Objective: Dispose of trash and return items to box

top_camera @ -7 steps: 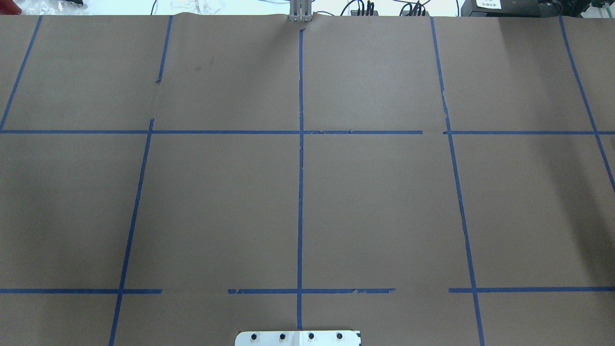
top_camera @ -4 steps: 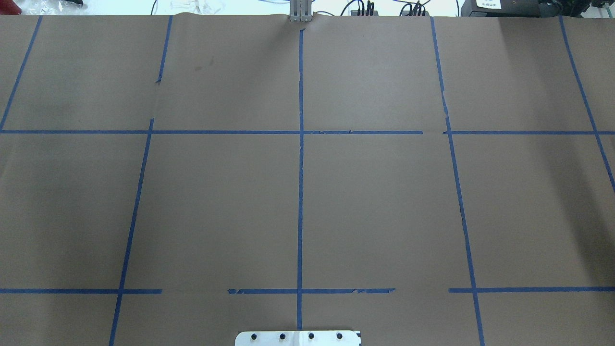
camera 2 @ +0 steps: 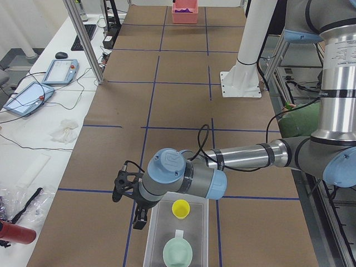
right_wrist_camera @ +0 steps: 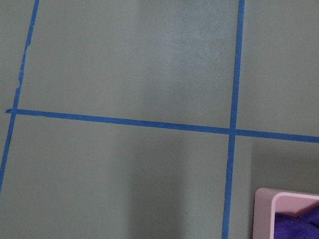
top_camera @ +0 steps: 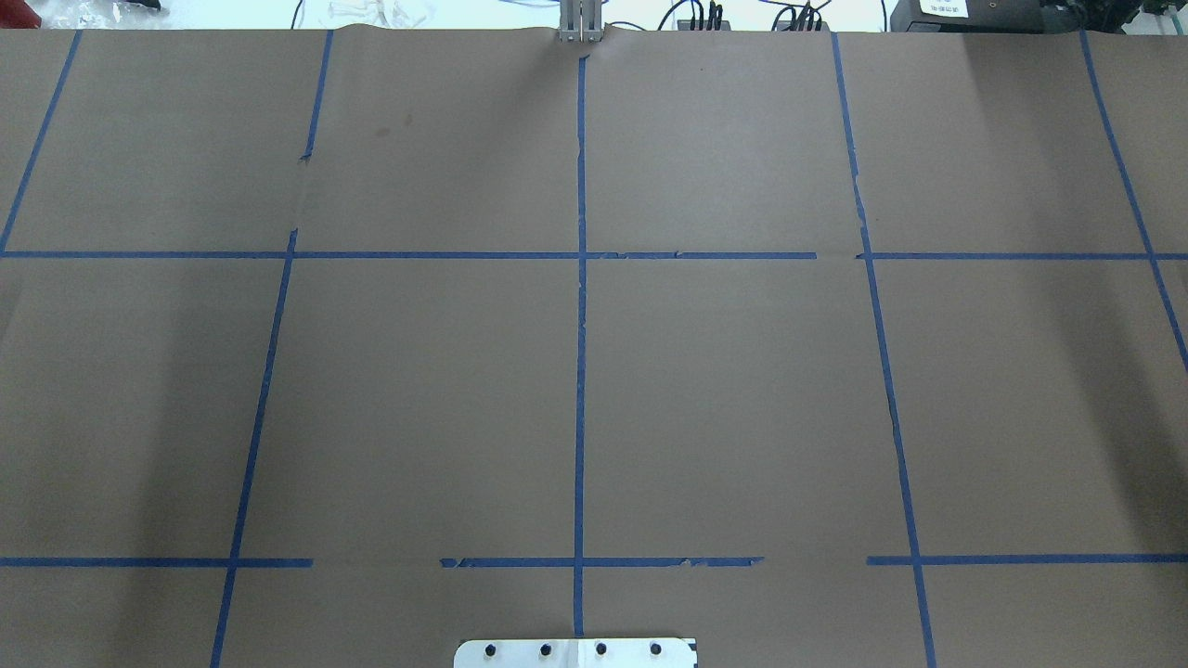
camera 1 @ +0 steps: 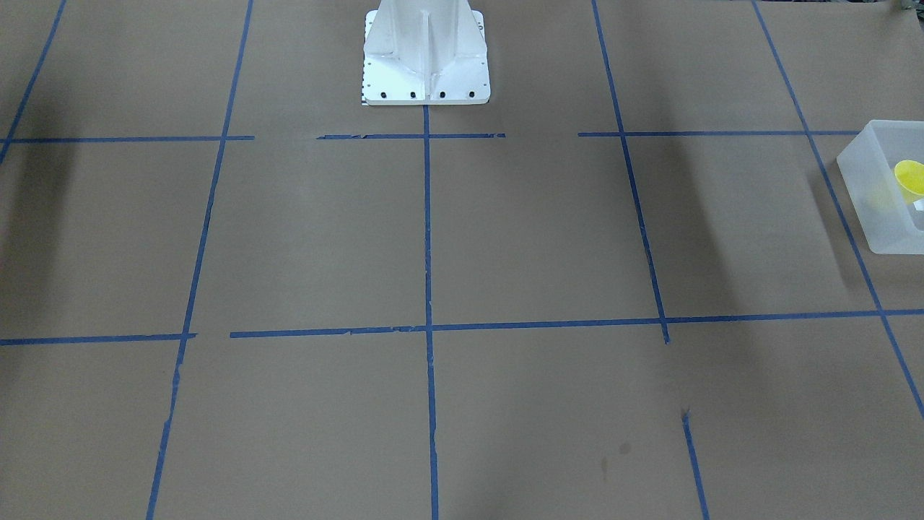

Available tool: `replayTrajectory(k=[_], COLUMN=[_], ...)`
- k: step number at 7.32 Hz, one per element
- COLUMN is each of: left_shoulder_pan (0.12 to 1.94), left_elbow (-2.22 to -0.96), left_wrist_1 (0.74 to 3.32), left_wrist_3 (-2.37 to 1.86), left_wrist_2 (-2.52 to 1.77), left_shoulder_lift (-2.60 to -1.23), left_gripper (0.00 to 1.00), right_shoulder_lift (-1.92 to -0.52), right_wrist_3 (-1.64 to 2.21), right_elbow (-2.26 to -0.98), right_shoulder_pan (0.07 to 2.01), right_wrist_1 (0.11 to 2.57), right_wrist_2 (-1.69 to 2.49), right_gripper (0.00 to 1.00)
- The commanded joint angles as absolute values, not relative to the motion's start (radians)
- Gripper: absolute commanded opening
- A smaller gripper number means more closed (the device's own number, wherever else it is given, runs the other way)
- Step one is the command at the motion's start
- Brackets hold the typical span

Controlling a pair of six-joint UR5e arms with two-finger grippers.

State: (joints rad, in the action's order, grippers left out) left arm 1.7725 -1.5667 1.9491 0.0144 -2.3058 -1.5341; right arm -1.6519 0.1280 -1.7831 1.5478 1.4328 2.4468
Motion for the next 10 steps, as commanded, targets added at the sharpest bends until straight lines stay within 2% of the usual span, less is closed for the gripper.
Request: replayTrajectory(k=[1, 3, 5, 10], left_shoulder_pan=[1.655, 1.632, 1.634, 1.632], left_elbow=[-1.655, -1.736, -1.707, -1.677], left_wrist_1=[1.816, 1.619, 1.525, 1.523], left_wrist_3=[0.014, 0.026, 0.243, 0.238], left_wrist_2=[-2.296, -2.295, -2.296, -2.304], left_shoulder_lift=[-1.534, -1.534, -1.526, -1.540], left_gripper=[1.00, 1.00, 1.00, 1.00], right_shoulder_lift=[-1.652, -1.652, -1.652, -1.664], right_wrist_3=[0.127, 0.127, 0.127, 0.127], right_elbow=[-1.782, -1.782, -1.782, -1.773], right_shoulder_pan=[1.548, 1.548, 1.548, 1.548], right_wrist_1=[1.433, 1.433, 1.434, 1.434], right_wrist_2=[2.447, 2.447, 2.448, 2.450], right_gripper=[1.00, 1.00, 1.00, 1.00])
